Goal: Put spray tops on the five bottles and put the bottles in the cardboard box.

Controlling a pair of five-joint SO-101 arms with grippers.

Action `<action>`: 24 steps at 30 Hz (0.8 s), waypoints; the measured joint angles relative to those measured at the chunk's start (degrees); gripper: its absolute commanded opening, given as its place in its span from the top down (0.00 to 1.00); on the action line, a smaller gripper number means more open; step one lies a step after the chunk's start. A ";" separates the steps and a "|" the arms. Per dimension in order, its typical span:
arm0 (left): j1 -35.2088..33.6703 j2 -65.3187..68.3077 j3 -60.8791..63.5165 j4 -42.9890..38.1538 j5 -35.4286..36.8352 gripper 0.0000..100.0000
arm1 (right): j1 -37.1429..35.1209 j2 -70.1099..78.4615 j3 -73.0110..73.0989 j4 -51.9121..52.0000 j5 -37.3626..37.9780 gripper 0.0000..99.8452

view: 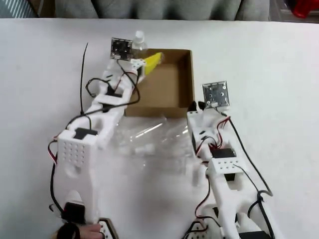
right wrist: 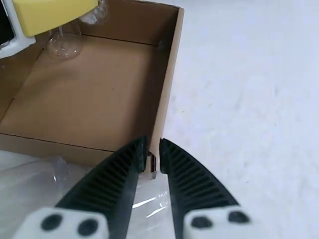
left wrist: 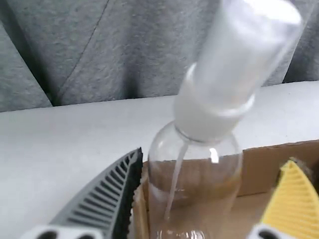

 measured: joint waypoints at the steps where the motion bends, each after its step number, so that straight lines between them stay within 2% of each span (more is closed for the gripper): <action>1: 0.00 0.00 0.00 0.00 0.00 0.61 | 0.00 0.00 0.00 0.00 0.00 0.98; 11: 0.00 -0.09 0.18 0.00 0.00 0.60 | 0.00 0.00 0.00 0.00 0.00 0.98; 24: 0.00 -11.08 13.71 0.00 1.05 0.60 | 0.00 0.00 0.00 0.00 0.00 0.98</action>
